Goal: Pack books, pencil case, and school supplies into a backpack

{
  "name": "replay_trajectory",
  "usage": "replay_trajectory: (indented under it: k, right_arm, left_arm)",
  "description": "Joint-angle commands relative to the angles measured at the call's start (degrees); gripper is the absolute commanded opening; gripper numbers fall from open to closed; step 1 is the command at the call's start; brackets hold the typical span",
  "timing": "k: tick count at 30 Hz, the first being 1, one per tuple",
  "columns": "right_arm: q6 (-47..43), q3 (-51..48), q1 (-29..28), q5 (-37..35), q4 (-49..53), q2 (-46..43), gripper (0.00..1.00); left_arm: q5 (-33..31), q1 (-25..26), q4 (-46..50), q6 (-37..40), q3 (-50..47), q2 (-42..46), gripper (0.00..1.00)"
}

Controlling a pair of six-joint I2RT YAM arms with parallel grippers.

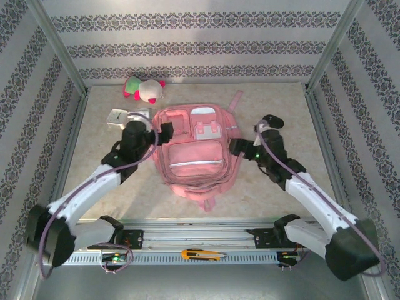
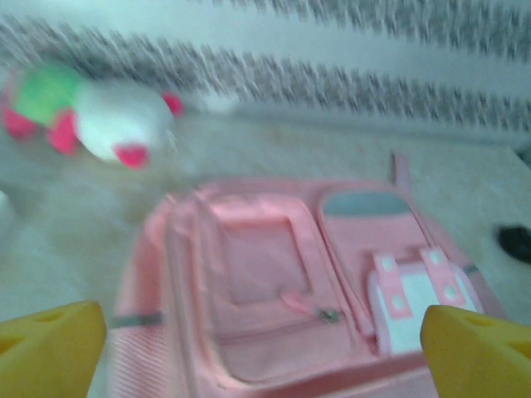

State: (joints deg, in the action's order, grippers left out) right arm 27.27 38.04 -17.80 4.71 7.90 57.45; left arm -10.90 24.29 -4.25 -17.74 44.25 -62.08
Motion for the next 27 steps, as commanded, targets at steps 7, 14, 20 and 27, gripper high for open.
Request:
replay_trajectory:
  k: [7,14,20,27]
  right_arm:
    - [-18.25,-11.95,16.32,-7.5,-18.67,1.01,0.98]
    - [-28.97,-15.83,18.76,5.48,-43.01,15.84,0.98]
    - [-23.86,-19.19,21.16,6.1,-68.87,31.54,0.98]
    - [-25.29,-16.15,18.95,0.04,-60.77,29.73,0.98]
  left_arm:
    - [-19.39,-5.31,-33.28,20.91,-28.14,4.51,0.99]
    - [-9.04,-11.94,-61.97,27.0,-29.6,-21.98,0.99]
    - [3.7,-21.65,-70.62,18.45,-31.33,-30.99,0.99]
    - [2.99,-23.42,-52.31,15.59,-23.61,-28.79,0.99]
